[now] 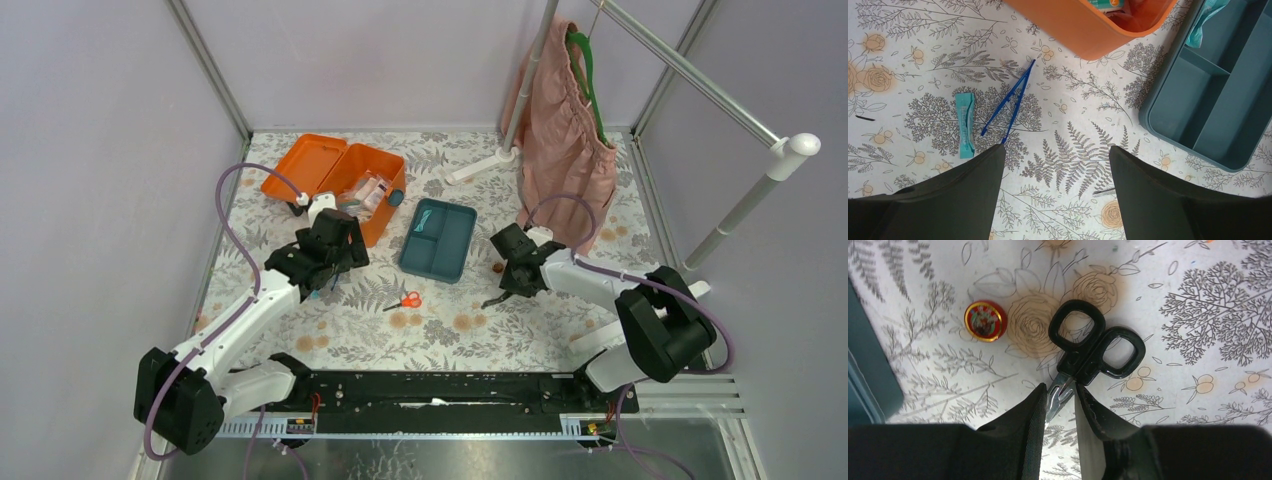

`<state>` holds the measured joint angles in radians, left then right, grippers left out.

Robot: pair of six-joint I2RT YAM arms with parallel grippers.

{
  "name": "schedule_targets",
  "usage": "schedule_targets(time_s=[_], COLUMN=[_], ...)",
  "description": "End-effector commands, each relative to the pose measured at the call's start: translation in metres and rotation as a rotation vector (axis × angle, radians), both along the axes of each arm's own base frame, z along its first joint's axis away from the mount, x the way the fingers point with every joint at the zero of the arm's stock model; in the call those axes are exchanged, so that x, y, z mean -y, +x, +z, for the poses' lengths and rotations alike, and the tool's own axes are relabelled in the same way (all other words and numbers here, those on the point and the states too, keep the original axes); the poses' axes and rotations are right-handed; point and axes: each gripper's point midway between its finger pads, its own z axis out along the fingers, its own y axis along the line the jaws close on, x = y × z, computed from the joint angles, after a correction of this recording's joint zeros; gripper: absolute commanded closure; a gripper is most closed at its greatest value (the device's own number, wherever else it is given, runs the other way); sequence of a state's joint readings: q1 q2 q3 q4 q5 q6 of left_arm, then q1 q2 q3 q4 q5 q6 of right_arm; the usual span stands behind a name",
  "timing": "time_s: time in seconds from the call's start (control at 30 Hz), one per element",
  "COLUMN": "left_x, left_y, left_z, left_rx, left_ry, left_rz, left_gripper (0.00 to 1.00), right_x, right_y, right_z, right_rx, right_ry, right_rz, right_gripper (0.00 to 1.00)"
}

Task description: Organize the medicine kit

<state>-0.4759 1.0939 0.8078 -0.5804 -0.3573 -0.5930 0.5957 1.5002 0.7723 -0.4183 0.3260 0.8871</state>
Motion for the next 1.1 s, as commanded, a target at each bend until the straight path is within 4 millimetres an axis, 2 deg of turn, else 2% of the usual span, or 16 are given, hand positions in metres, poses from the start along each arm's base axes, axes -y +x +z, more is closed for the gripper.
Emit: schedule_targets(time_s=[0.0,0.13,0.17,0.23,0.27,0.37,0.5,0.63,0.87,1.0,1.07], left_x=[0.001,0.003,0.003,0.004,0.004,0.003,0.002,0.003,0.002,0.002,0.002], left_y=[0.001,0.0,0.0,0.001,0.0,0.001,0.0,-0.001,0.0,-0.001,0.0], left_z=[0.001,-0.002,-0.002,-0.002,-0.001,0.001,0.001,-0.002,0.0,-0.001,-0.001], left_rx=[0.022,0.011,0.009,0.009,0.01,0.019,0.021,0.01,0.019,0.015,0.013], left_ry=[-0.025,-0.036,-0.038,-0.039,-0.039,-0.038,-0.035,-0.036,-0.032,-0.034,-0.034], left_rz=[0.006,0.005,0.004,0.003,0.002,0.002,0.004,-0.001,0.002,0.004,0.003], left_gripper=[0.17,0.17,0.17,0.17,0.17,0.17,0.17,0.17,0.17,0.17,0.17], right_x=[-0.004,-0.001,0.0,0.001,0.0,-0.003,-0.001,-0.001,0.005,0.011,0.012], right_y=[-0.007,-0.005,-0.005,-0.005,-0.005,-0.007,-0.012,-0.017,-0.024,-0.025,-0.023], right_z=[0.003,0.009,0.01,0.013,0.014,0.017,0.014,-0.001,-0.016,-0.019,-0.019], right_rx=[0.002,-0.009,-0.011,-0.011,-0.008,0.011,0.0,-0.055,-0.115,-0.126,-0.124], right_ry=[-0.02,-0.065,-0.075,-0.075,-0.065,-0.021,0.002,0.001,-0.043,-0.08,-0.093], right_rz=[0.254,0.342,0.344,0.33,0.322,0.269,0.178,0.111,0.1,0.112,0.126], right_gripper=[0.68,0.68,0.64,0.44,0.4,0.37,0.43,0.54,0.57,0.73,0.79])
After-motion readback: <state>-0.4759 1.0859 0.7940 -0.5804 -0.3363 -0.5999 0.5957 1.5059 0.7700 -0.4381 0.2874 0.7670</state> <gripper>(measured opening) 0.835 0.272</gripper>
